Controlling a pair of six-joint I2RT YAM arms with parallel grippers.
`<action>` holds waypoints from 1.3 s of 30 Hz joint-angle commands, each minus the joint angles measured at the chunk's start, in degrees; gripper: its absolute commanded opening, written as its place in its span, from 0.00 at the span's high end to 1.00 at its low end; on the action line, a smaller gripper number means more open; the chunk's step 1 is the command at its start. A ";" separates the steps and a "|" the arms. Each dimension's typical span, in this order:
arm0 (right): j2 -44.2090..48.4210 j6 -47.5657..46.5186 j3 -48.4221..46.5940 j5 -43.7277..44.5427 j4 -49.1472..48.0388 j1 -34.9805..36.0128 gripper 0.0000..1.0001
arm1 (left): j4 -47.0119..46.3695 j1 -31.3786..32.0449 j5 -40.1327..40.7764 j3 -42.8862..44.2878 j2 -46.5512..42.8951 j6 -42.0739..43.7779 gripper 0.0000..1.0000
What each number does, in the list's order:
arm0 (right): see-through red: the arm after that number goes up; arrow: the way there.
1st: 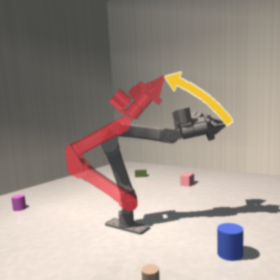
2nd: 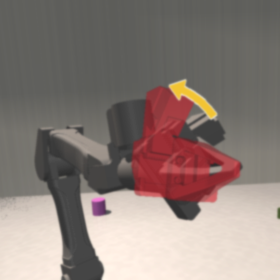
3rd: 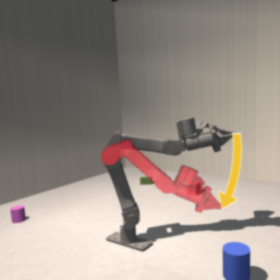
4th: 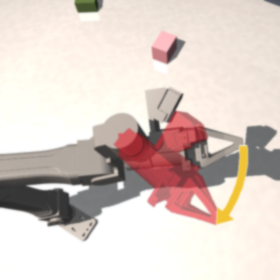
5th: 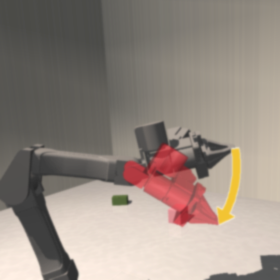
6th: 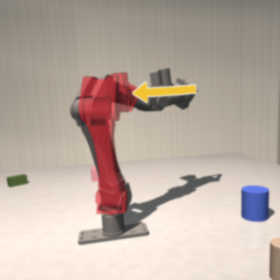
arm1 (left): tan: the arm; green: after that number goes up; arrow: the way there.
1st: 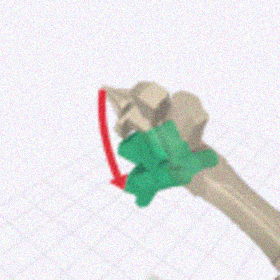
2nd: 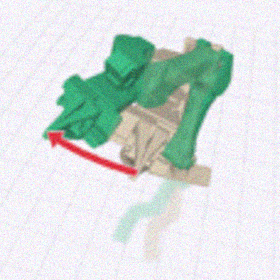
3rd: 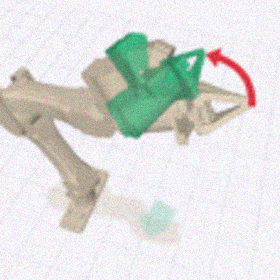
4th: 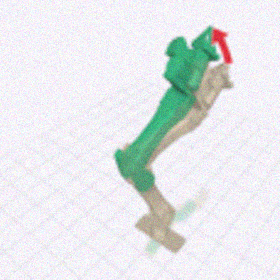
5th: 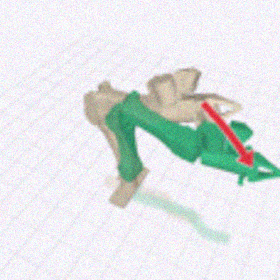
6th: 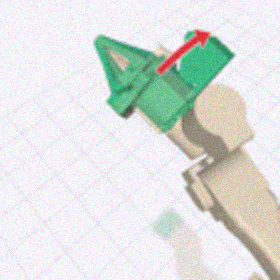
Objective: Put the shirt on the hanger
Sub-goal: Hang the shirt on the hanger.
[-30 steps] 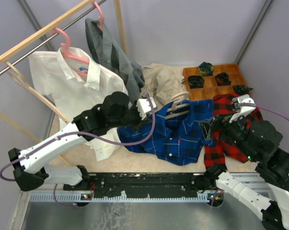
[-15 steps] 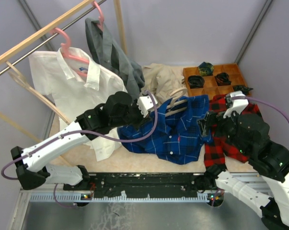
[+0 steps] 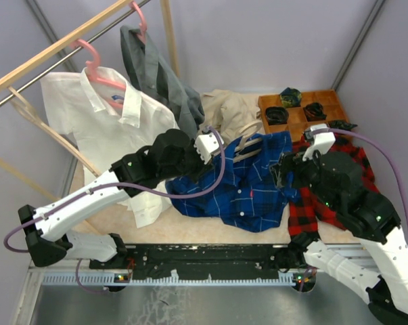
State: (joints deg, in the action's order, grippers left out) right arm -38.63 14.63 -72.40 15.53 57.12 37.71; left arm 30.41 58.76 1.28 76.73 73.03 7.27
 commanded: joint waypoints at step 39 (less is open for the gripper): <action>-13.87 -3.97 3.69 3.09 -21.28 -10.06 0.99 | -3.54 -0.05 -7.34 -1.19 -4.25 2.67 1.00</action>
State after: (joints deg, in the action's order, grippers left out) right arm -52.42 12.62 -64.25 15.38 36.36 28.69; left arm 30.33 58.74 -3.49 76.34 71.61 7.86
